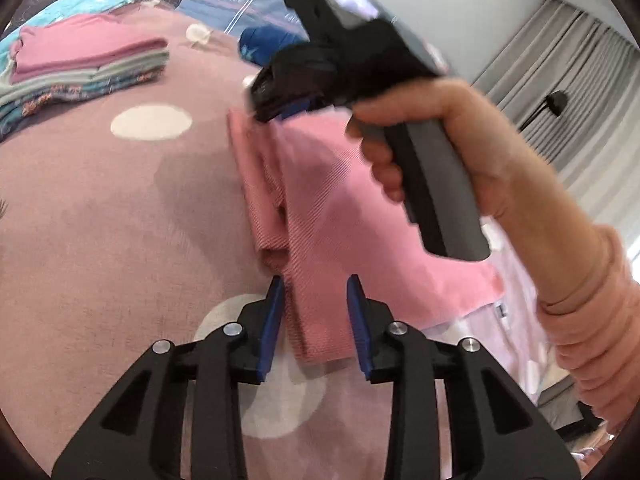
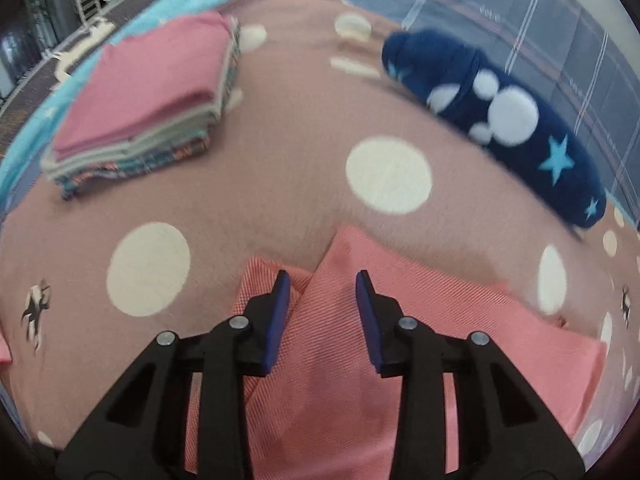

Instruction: Fold small clothes

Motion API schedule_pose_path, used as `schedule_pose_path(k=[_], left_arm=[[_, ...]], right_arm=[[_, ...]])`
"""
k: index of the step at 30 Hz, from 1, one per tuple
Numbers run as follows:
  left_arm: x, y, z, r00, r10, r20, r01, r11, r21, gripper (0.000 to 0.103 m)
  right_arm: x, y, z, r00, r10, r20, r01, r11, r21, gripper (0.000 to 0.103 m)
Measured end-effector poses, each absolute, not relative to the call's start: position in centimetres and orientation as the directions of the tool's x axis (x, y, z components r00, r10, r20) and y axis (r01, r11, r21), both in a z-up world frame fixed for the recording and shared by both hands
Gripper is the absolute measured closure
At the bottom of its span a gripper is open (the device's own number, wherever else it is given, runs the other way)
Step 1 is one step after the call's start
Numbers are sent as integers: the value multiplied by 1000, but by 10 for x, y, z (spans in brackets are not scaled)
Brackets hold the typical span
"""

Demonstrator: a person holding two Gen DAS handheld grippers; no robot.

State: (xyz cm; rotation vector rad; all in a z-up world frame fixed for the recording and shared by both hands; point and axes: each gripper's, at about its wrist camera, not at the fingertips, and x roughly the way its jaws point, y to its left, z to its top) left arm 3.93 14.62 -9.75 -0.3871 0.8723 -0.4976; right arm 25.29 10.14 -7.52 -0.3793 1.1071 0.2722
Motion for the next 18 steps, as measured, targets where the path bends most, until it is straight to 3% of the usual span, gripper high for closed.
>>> schedule_pose_path(k=[1,2,3,6,9,14,17,18], left_arm=[[39,147,-99,536,-571,-621,254,811,-527,100],[34,151,-97,542,-577,-611,256,806,-534,100],[28,153,-92,557,-580,-595,268,803,-533,100],[15,149,-79,585,-561,-585,307,821,-481,101],[17,145,-88,574,-499,-649,285,865,-413,101],[13,157,-99,557,-495,-667,259,867,-426,99],[11,160,-100,557,-489,-671,248,869,-428,92],[9,164,-99,559,-495,-665,245,865,-438,90]], right_arm=[[252,103,-78,444,2,-896,-391,900,-191,85],[252,103,-78,464,-15,-886,-391,894,-219,96],[251,104,-77,471,-10,-882,-390,894,-218,99],[243,99,-53,516,55,-855,-377,911,-169,100],[242,99,-45,526,77,-847,-391,906,-161,101],[261,98,-85,450,134,-883,-444,892,-91,100],[257,90,-76,445,201,-873,-468,883,-36,93],[255,86,-68,437,236,-868,-478,878,-1,84]])
